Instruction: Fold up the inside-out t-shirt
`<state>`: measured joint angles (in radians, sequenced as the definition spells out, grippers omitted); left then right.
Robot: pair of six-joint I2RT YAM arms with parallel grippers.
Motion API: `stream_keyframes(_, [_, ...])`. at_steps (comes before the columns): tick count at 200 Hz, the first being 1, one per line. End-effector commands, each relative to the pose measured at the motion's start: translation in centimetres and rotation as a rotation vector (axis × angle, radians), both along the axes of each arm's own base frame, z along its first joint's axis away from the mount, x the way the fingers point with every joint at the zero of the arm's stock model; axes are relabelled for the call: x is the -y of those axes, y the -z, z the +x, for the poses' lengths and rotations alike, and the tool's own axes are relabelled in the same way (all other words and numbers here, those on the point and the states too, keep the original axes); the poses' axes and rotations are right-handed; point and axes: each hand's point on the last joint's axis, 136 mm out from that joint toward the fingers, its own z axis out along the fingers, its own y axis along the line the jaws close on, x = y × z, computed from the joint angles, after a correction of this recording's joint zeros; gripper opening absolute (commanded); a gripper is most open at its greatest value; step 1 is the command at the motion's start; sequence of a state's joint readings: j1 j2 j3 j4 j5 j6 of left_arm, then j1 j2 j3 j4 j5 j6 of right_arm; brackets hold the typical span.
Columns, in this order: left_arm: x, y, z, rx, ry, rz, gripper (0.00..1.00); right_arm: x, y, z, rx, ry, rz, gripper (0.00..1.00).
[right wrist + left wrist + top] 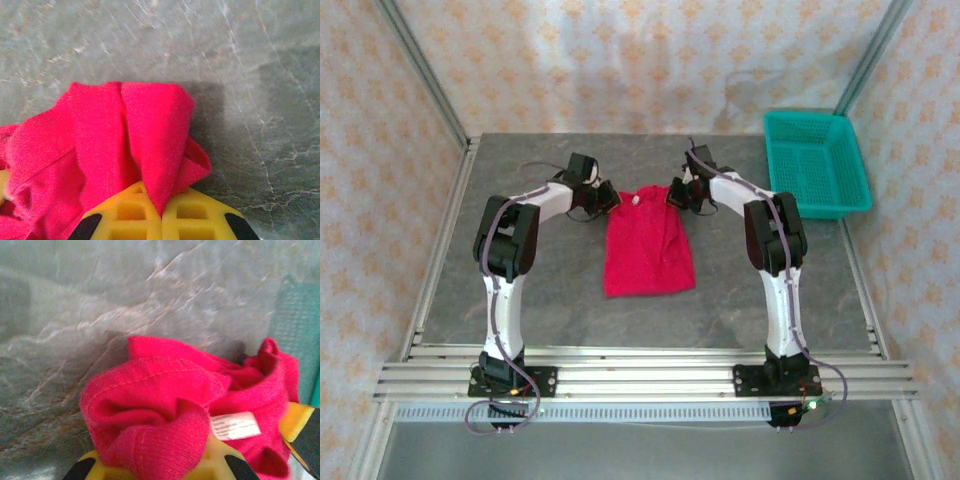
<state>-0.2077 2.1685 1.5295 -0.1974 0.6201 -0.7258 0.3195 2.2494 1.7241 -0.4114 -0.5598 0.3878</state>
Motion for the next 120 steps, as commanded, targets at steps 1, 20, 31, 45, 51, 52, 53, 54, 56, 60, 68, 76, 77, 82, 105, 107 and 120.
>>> stream_keyframes(1, [-0.4, -9.1, 2.7, 0.171, -0.006, -0.009, 0.0, 0.1, -7.7, 2.5, 0.146, 0.0, 0.027, 0.0])
stream_keyframes(20, [-0.3, -13.8, 4.3, 0.251, -0.005, -0.023, 0.0, -0.3, -12.0, 4.0, 0.22, 0.003, 0.056, 0.0])
stream_keyframes(31, [-0.4, -16.5, 5.3, 0.3, -0.01, -0.033, 0.0, -0.3, -14.6, 4.9, 0.27, 0.008, 0.071, 0.0])
stream_keyframes(45, [-0.8, -20.1, 6.4, 0.37, -0.017, -0.05, 0.0, -0.2, -17.6, 6.0, 0.332, 0.017, 0.094, 0.0])
stream_keyframes(51, [-0.9, -21.4, 6.8, 0.399, -0.02, -0.058, 0.0, -0.2, -18.8, 6.4, 0.359, 0.021, 0.107, 0.0])
stream_keyframes(52, [-0.8, -21.7, 6.8, 0.404, -0.019, -0.06, 0.0, -0.2, -19.0, 6.5, 0.362, 0.021, 0.109, 0.0])
stream_keyframes(53, [-0.8, -21.9, 6.9, 0.409, -0.019, -0.061, 0.0, -0.2, -19.2, 6.6, 0.367, 0.022, 0.11, 0.0])
stream_keyframes(54, [-0.9, -22.2, 7.0, 0.415, -0.02, -0.063, 0.0, -0.2, -19.4, 6.6, 0.37, 0.022, 0.113, 0.0])
stream_keyframes(56, [-0.9, -22.6, 7.1, 0.426, -0.02, -0.065, 0.0, -0.1, -19.7, 6.8, 0.378, 0.024, 0.117, 0.0])
stream_keyframes(60, [-0.9, -23.5, 7.3, 0.447, -0.02, -0.07, 0.0, -0.3, -20.5, 6.9, 0.396, 0.021, 0.128, 0.0])
stream_keyframes(68, [-0.9, -25.1, 7.5, 0.489, -0.016, -0.08, 0.0, -0.4, -21.7, 7.2, 0.426, 0.018, 0.149, 0.0])
stream_keyframes(76, [-0.6, -26.3, 7.5, 0.527, -0.003, -0.086, 0.0, -0.7, -22.8, 7.3, 0.452, 0.007, 0.172, 0.0])
stream_keyframes(77, [-0.6, -26.5, 7.5, 0.532, -0.001, -0.087, 0.0, -0.8, -22.8, 7.3, 0.454, 0.005, 0.176, 0.0])
stream_keyframes(82, [-0.5, -27.0, 7.4, 0.554, 0.008, -0.091, 0.0, -1.0, -23.3, 7.2, 0.464, -0.003, 0.193, 0.0])
stream_keyframes(105, [-0.3, -26.8, 5.9, 0.617, 0.031, -0.101, 0.0, -1.8, -23.4, 6.0, 0.499, -0.034, 0.271, 0.0])
stream_keyframes(107, [-0.3, -26.6, 5.7, 0.623, 0.031, -0.103, 0.0, -1.9, -23.3, 5.8, 0.504, -0.036, 0.275, 0.0])
stream_keyframes(120, [-0.4, -24.7, 4.2, 0.638, 0.033, -0.108, 0.0, -2.2, -22.3, 4.4, 0.517, -0.049, 0.298, 0.0])
